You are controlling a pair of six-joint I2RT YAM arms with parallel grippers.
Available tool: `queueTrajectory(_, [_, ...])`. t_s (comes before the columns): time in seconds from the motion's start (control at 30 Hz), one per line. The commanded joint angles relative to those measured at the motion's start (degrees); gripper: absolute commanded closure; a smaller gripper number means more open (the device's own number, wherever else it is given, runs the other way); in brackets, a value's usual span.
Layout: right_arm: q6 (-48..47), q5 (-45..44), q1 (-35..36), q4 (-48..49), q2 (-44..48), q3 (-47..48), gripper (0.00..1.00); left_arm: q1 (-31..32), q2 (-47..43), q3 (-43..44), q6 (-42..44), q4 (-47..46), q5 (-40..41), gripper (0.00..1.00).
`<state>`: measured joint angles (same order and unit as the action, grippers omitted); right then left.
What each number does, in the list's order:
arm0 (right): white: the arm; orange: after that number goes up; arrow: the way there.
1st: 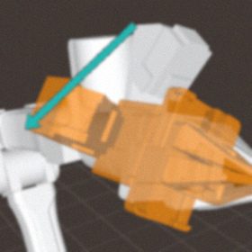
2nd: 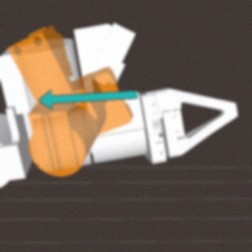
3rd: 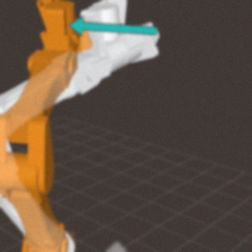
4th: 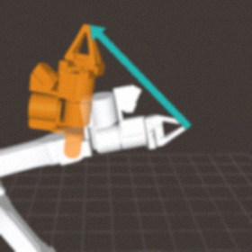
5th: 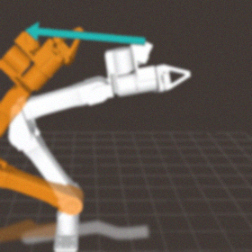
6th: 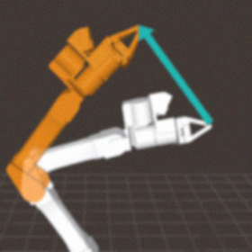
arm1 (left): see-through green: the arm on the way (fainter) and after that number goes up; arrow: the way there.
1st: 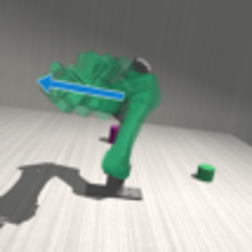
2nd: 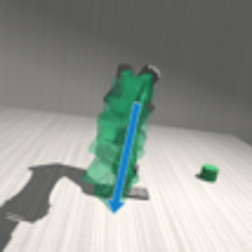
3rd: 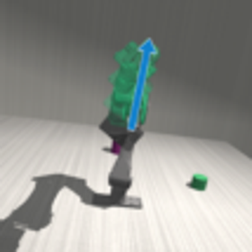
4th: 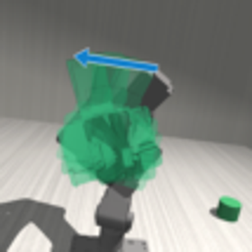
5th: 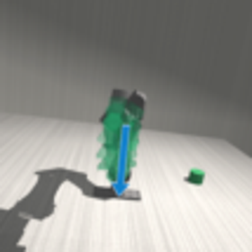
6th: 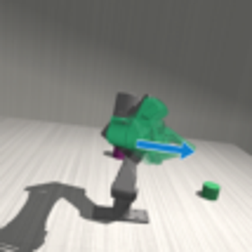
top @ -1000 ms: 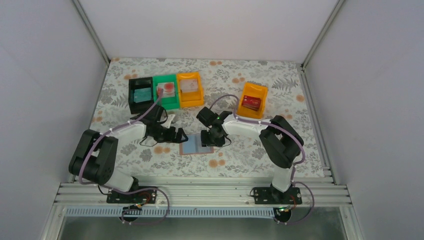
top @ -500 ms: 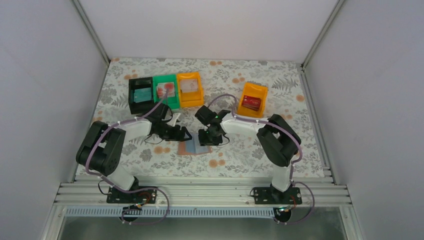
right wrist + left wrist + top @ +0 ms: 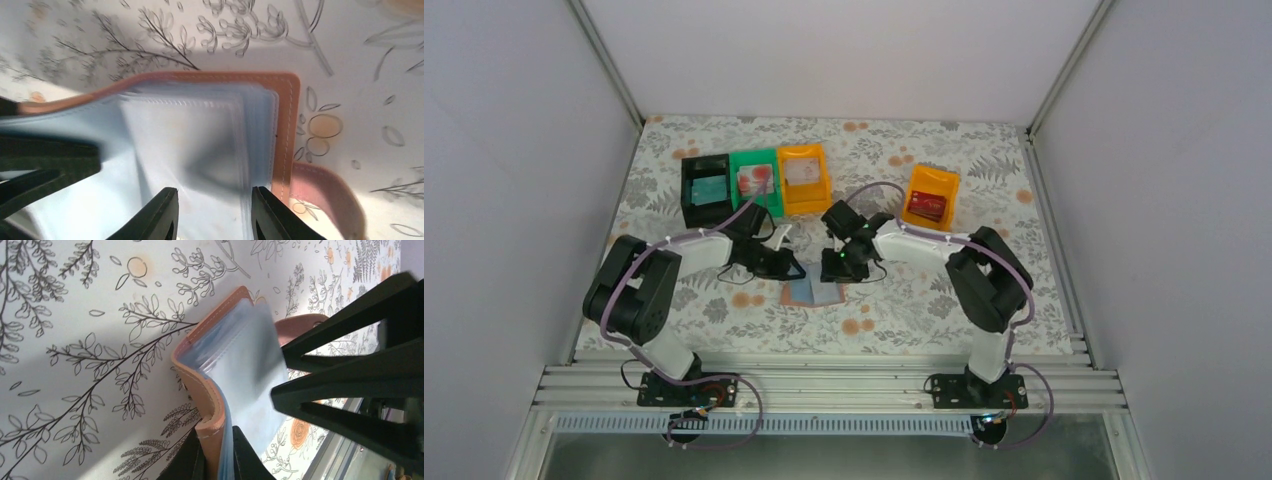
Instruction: Take the credit cards out of the card holder
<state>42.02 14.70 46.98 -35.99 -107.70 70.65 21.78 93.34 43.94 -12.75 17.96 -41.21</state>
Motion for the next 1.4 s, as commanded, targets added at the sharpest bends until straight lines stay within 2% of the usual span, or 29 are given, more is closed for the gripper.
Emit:
queueTrajectory(0.0, [-5.64, 5.61, -4.49, 5.83, 7.26, -1.76, 0.59, 0.52, 0.72, 4.47, 3.49, 2.0, -2.36, 0.98])
queueTrajectory(0.13, [-13.04, 12.45, -10.0, 5.83, 14.63, -0.78, 0.44, 0.46, -1.72, 16.9, 12.6, 11.15, -1.29, 0.98])
queueTrajectory(0.23, [-20.01, 16.2, -13.16, 5.12, 19.88, 2.76, 0.29, 0.54, -4.83, 26.03, 19.07, 17.03, -1.57, 0.98])
queueTrajectory(0.33, [-27.34, 20.63, -16.31, 3.67, 23.98, 6.9, 0.19, 0.54, -7.67, 34.95, 25.53, 22.98, -0.34, 0.98])
queueTrajectory(0.5, [-38.82, 31.86, -19.35, -0.34, 28.1, 14.97, 0.02, 0.62, -12.31, 46.24, 42.67, 34.03, -4.23, 0.98])
queueTrajectory(0.57, [-44.06, 35.57, -19.38, -3.15, 28.84, 19.16, 0.01, 0.6, -13.44, 49.69, 48.22, 34.97, -6.13, 0.98])
queueTrajectory(0.7, [-51.12, 35.04, -19.51, -7.95, 31.72, 22.8, 0.01, 0.61, -13.73, 53.71, 45.96, 29.87, -5.71, 0.98])
queueTrajectory(0.87, [-52.79, 32.78, -20.34, -5.1, 38.3, 21.68, 0.01, 0.79, -15.85, 53.36, 39.98, 21.53, -5.91, 0.98])
queueTrajectory(1.1, [-51.11, 25.02, -23.4, -2.45, 41.13, 20.02, 0.01, 1.07, -16.84, 53.25, 33.63, 17.23, -10.93, 0.98])
queueTrajectory(1.2, [-50.09, 27.16, -23.56, -1.16, 39.99, 19.45, 0.01, 1.07, -17.38, 52.75, 30.34, 15.45, -15.59, 0.98])
queueTrajectory(1.37, [-49.67, 32.24, -24.68, 1.04, 38.41, 19.79, 0.01, 1.42, -19.02, 52.68, 33.04, 17.08, -18.82, 0.98])
